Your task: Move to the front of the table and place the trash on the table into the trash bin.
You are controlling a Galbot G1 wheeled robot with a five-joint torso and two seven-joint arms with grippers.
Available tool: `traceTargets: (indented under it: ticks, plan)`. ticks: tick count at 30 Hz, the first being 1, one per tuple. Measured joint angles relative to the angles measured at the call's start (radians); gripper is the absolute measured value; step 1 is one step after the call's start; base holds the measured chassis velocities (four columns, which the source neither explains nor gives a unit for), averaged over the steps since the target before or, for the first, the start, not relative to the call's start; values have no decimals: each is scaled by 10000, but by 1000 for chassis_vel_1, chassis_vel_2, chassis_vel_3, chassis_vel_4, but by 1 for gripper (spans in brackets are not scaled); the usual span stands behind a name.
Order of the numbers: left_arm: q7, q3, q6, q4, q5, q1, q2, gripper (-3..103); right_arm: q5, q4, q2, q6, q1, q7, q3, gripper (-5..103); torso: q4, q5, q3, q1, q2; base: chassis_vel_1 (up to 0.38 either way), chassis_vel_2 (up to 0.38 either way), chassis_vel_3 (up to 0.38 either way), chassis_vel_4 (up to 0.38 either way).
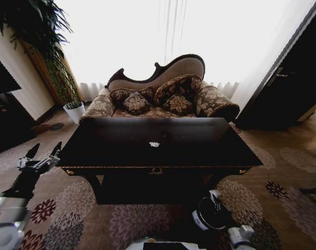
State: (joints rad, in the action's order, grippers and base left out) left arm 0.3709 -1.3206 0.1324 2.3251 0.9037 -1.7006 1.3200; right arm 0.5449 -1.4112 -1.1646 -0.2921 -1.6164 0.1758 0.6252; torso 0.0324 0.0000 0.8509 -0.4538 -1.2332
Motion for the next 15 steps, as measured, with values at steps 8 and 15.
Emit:
traceTargets:
  ticks: [8,15]
  plan:
    - [-25,-703,11,155,387,-458,-147,100,-82,3191,719,170,1680,-85,-847,1,-2,-2,0,0,0,0,0,0,0]
    - [-32,-951,19,288,482,-725,-168,100,-7,5085,772,529,2580,-68,-1450,1,0,-2,0,0,0,0,0,0,0]
